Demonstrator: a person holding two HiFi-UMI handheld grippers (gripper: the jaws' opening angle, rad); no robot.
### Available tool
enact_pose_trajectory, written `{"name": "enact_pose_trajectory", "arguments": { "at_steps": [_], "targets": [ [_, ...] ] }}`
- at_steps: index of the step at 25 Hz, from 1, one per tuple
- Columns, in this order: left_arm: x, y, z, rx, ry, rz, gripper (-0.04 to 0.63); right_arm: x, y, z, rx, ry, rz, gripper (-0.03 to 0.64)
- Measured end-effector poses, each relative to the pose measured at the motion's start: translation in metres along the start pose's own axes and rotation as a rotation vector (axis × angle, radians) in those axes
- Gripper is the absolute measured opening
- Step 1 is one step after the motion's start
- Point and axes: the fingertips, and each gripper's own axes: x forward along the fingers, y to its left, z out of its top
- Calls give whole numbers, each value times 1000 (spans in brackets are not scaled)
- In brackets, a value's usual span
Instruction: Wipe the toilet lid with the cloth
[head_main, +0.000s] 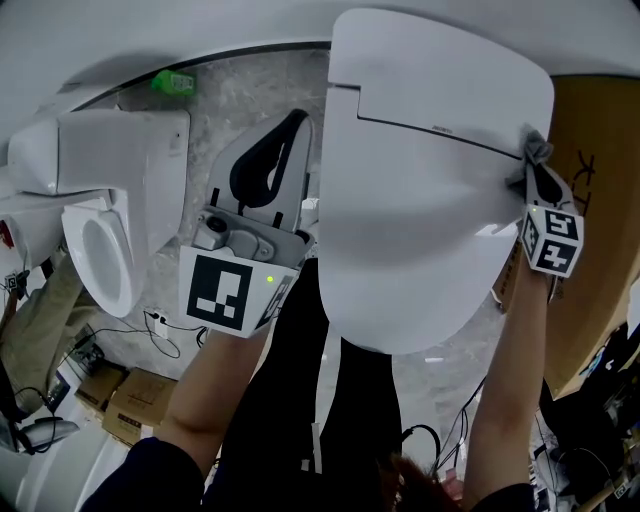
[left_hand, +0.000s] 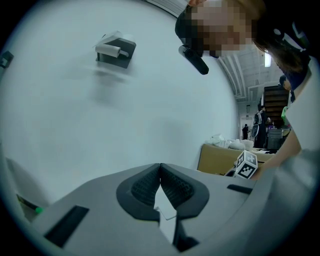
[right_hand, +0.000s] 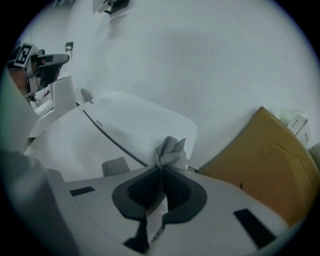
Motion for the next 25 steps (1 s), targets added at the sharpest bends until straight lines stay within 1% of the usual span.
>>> {"name": "enact_pose_trajectory", "arguments": {
  "at_steps": [4, 10, 14, 18, 21, 25],
  "targets": [
    [-2, 3, 0, -3, -2, 7, 20, 2, 54, 26, -47, -56, 82, 35],
    [-4, 10, 0, 3, 3, 20, 20, 9, 162, 89, -143, -151, 248, 35],
    [-7, 14, 1, 6, -1, 27, 20, 10, 222, 119, -194, -193, 337, 35],
    [-9, 17, 0, 8, 5, 32, 20, 7, 280, 136, -264, -224, 429, 35],
    [-10, 19, 2, 13, 5, 32, 20, 1, 320, 142, -312, -236, 497, 35],
    [-13, 27, 10, 12, -24, 54, 20, -9, 351, 139, -362, -237, 549, 35]
  ]
}}
